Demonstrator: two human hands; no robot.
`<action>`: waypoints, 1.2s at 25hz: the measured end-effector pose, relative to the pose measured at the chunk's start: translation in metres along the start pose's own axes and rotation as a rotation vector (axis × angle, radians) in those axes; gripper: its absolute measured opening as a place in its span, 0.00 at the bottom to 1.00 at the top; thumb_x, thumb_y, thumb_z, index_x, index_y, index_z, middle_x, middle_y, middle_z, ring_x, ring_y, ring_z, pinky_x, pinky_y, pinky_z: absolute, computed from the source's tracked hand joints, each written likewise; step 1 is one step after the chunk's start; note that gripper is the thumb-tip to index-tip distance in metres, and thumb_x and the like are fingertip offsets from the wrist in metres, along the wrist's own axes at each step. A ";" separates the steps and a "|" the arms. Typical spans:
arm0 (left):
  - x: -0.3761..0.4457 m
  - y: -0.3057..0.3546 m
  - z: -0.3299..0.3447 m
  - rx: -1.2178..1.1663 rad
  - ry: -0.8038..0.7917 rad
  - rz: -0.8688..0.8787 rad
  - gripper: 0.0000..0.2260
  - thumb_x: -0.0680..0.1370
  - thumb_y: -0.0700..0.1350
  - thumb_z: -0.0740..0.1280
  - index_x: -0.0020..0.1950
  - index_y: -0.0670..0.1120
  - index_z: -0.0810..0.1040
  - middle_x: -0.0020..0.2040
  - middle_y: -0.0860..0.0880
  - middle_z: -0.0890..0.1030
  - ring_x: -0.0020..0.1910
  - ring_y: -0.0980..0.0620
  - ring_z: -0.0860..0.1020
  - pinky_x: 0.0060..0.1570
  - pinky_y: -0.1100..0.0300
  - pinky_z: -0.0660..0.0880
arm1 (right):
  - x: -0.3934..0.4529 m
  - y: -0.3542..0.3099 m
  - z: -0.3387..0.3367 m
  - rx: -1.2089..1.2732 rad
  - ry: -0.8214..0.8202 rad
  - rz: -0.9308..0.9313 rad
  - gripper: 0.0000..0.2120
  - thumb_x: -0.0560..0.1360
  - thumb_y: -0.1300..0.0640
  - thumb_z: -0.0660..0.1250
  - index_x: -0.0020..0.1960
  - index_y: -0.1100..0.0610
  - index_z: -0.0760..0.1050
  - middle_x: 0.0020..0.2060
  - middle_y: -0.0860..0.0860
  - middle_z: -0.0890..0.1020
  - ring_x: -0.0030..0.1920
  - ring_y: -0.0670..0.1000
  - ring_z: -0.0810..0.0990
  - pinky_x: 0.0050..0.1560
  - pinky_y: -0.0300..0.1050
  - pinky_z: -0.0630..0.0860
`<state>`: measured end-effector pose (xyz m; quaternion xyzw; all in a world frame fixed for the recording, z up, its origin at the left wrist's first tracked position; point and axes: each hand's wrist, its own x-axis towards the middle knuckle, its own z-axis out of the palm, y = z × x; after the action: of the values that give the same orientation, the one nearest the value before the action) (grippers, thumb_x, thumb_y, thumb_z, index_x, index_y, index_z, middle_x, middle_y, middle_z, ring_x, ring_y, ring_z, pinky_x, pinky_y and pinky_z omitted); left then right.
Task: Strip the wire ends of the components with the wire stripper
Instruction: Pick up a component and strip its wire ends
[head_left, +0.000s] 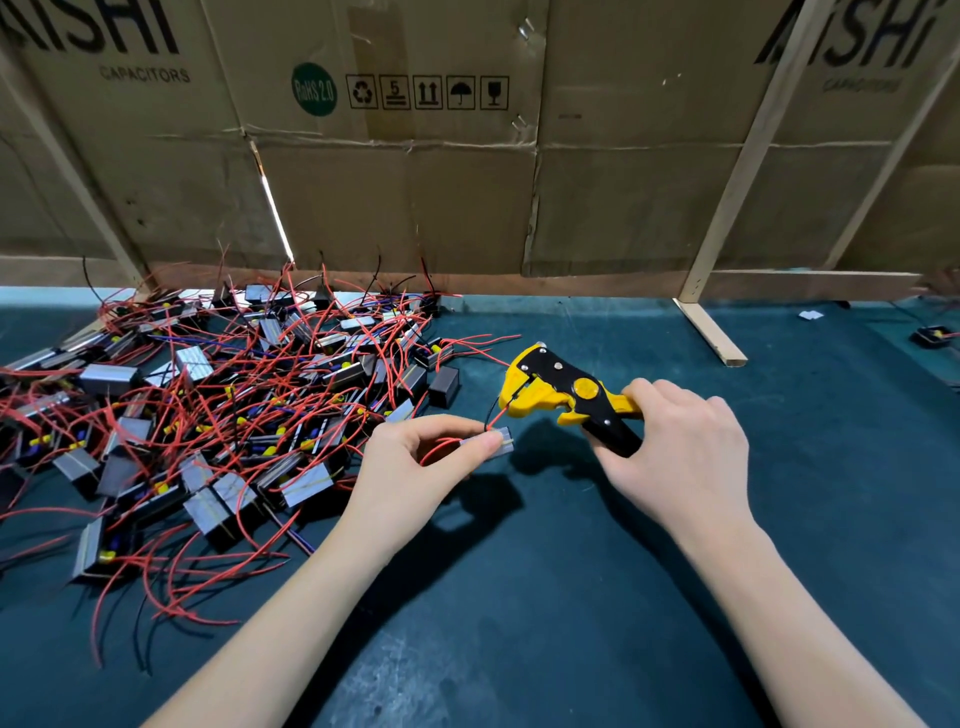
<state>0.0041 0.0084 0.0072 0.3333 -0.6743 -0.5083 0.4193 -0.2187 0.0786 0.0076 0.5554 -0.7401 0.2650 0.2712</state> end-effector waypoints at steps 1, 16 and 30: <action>0.001 -0.002 0.000 0.023 0.003 -0.021 0.06 0.70 0.53 0.74 0.42 0.52 0.87 0.36 0.49 0.85 0.31 0.59 0.75 0.38 0.67 0.72 | 0.000 0.001 0.001 -0.010 -0.012 -0.007 0.19 0.63 0.48 0.78 0.34 0.58 0.71 0.27 0.51 0.72 0.28 0.59 0.72 0.33 0.47 0.66; 0.004 -0.013 0.002 0.185 -0.112 -0.050 0.04 0.72 0.50 0.75 0.43 0.51 0.86 0.39 0.55 0.85 0.37 0.62 0.80 0.42 0.71 0.73 | 0.000 0.007 0.016 -0.171 0.002 0.080 0.20 0.65 0.43 0.75 0.42 0.59 0.73 0.35 0.54 0.75 0.36 0.59 0.73 0.41 0.51 0.66; 0.004 -0.010 0.002 0.270 -0.033 -0.047 0.05 0.72 0.51 0.74 0.39 0.52 0.86 0.30 0.57 0.81 0.28 0.64 0.75 0.34 0.73 0.68 | -0.001 0.006 0.012 -0.131 -0.030 -0.029 0.19 0.62 0.45 0.77 0.40 0.57 0.74 0.32 0.51 0.74 0.34 0.58 0.73 0.39 0.50 0.67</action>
<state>0.0006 0.0032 -0.0019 0.3942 -0.7354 -0.4279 0.3473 -0.2252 0.0724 -0.0022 0.5510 -0.7517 0.2039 0.2996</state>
